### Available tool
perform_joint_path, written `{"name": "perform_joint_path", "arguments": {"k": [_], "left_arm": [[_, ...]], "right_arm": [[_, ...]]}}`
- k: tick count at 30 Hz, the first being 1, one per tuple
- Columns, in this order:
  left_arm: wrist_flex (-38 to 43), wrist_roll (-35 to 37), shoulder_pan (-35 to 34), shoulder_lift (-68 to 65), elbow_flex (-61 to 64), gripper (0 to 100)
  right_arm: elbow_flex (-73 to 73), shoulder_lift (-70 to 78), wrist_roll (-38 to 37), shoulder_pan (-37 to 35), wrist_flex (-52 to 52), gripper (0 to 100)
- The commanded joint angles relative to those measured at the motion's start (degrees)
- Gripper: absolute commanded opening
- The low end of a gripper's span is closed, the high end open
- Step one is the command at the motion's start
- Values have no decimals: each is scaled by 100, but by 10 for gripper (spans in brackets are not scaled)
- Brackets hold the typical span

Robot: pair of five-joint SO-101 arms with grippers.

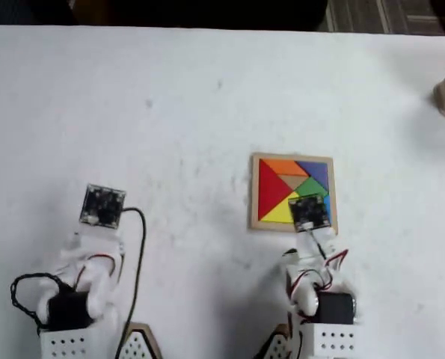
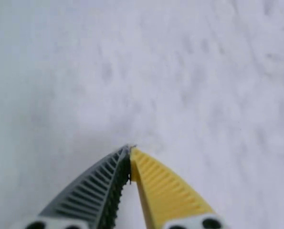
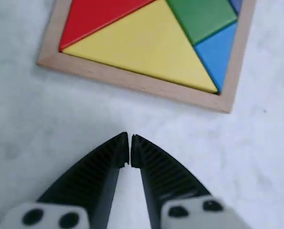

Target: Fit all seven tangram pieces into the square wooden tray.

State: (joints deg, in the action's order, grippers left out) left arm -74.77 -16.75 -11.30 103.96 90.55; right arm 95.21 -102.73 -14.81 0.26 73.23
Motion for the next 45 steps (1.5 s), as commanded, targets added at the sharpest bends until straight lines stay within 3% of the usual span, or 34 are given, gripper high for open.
{"name": "perform_joint_path", "arguments": {"k": [1, 4, 9, 12, 18, 22, 45], "left_arm": [[-70, -79, -84, 13, 105, 23], [88, -79, -84, 57, 598, 23], [114, -44, -84, 40, 651, 23], [114, -44, -84, 40, 651, 23], [114, -70, -84, 40, 651, 23], [114, -70, -84, 40, 651, 23], [114, -70, -84, 40, 651, 23]], "right_arm": [[-18, -31, 62, 804, 22, 17], [9, -40, 70, 1473, 22, 17], [149, -40, 70, 1534, -48, 17], [167, -31, 70, 1068, -66, 18], [167, -31, 70, -637, -66, 18], [167, -31, 62, -1165, -66, 18], [167, -31, 62, -1244, -66, 18]]}}
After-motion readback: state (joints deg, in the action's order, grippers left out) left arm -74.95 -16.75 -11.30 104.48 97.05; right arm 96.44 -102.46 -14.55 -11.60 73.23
